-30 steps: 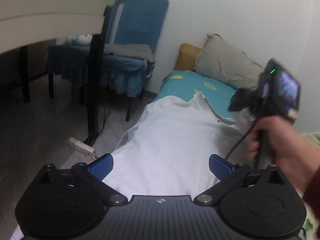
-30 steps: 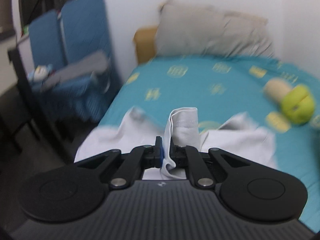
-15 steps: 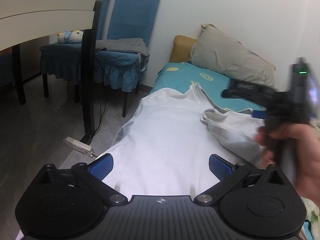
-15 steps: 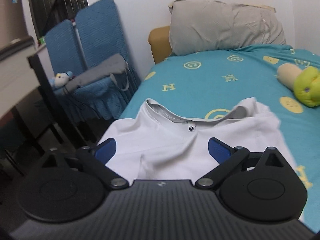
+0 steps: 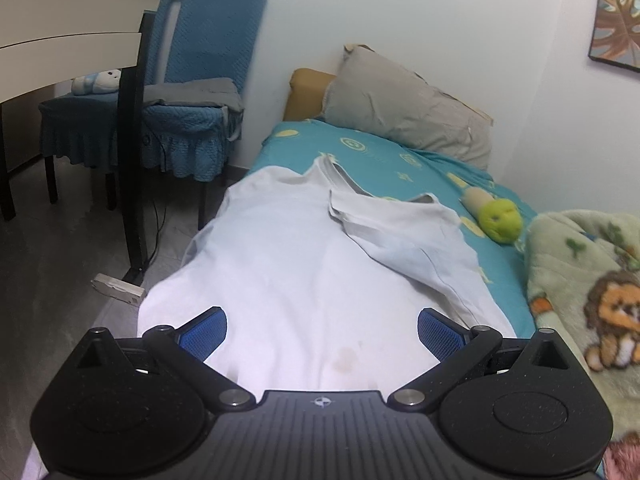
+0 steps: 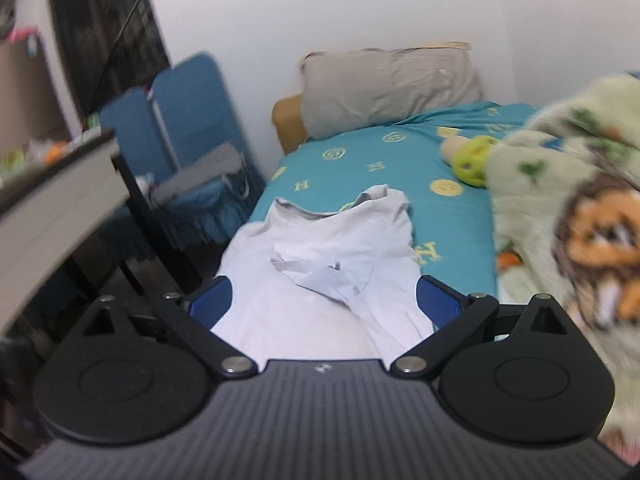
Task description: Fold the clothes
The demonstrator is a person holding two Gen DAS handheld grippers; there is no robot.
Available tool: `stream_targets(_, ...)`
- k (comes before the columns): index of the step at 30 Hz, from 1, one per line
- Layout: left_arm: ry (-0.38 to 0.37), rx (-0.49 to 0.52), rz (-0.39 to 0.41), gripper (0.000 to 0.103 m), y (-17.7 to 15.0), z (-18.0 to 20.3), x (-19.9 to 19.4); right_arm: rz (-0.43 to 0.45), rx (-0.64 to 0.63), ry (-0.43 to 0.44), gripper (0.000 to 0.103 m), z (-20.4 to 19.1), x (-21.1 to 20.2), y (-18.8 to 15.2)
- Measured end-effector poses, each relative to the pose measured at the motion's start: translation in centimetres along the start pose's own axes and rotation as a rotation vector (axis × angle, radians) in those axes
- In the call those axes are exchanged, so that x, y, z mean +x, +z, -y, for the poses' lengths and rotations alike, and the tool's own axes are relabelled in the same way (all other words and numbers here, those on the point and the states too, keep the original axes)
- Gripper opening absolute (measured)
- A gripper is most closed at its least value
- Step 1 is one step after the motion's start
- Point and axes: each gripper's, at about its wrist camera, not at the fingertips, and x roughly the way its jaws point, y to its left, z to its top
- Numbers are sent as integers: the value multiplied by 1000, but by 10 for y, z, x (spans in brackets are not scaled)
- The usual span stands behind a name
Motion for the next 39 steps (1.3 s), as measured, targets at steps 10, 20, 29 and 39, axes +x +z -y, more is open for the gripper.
stream_targets(10,-16,86,-34,86,7,37,30,132,110,-132,100,57,-27,-5)
stream_targets(20,5,109,-48,80,32,113,162,123,240,-200,100,119,4,-5)
stream_targets(29,12,105,7,4,34,131,217,63,305,-192,100,140,33,-8)
stream_targets(39,81,-67,-81,12,38,57,216,35,307,-174,100,137,39,-11)
